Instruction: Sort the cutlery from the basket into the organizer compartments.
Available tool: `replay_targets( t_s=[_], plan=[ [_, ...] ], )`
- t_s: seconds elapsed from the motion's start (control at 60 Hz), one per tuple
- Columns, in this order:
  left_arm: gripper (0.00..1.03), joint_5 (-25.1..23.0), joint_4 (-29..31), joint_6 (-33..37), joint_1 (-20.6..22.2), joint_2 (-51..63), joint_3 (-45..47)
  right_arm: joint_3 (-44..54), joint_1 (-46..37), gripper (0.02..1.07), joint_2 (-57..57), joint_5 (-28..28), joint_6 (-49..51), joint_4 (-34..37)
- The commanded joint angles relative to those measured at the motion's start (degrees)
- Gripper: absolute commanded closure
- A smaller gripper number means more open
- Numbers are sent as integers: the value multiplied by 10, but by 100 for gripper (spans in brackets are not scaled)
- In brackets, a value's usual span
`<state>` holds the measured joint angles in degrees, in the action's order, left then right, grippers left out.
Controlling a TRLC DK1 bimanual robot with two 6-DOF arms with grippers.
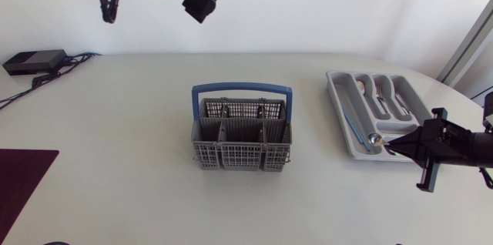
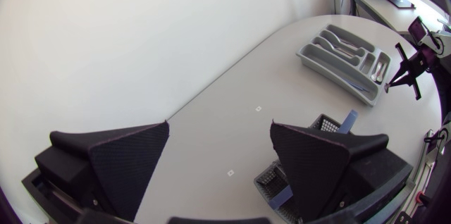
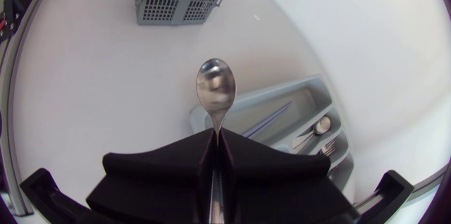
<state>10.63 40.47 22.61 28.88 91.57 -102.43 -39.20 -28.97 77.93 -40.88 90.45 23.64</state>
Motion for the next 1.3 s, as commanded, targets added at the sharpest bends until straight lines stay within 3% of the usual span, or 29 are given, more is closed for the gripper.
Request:
replay_targets(
  t_s=[0.0,0.417,0.617,1.0,1.283],
  plan=[
    [4,3,-21,-17,-16,-32,49,-47,-30,101,66,-9,92,30],
    [4,17,-143,-38,-45,-116,242,-256,-108,101,284,21,278,142],
    [4,17,-174,-45,-59,-136,297,-302,-113,101,335,64,304,145],
    [4,17,-187,-48,-73,-168,345,-301,-79,101,369,106,299,102],
    [4,17,-190,-50,-75,-178,369,-287,-77,66,335,99,242,77]
  ],
)
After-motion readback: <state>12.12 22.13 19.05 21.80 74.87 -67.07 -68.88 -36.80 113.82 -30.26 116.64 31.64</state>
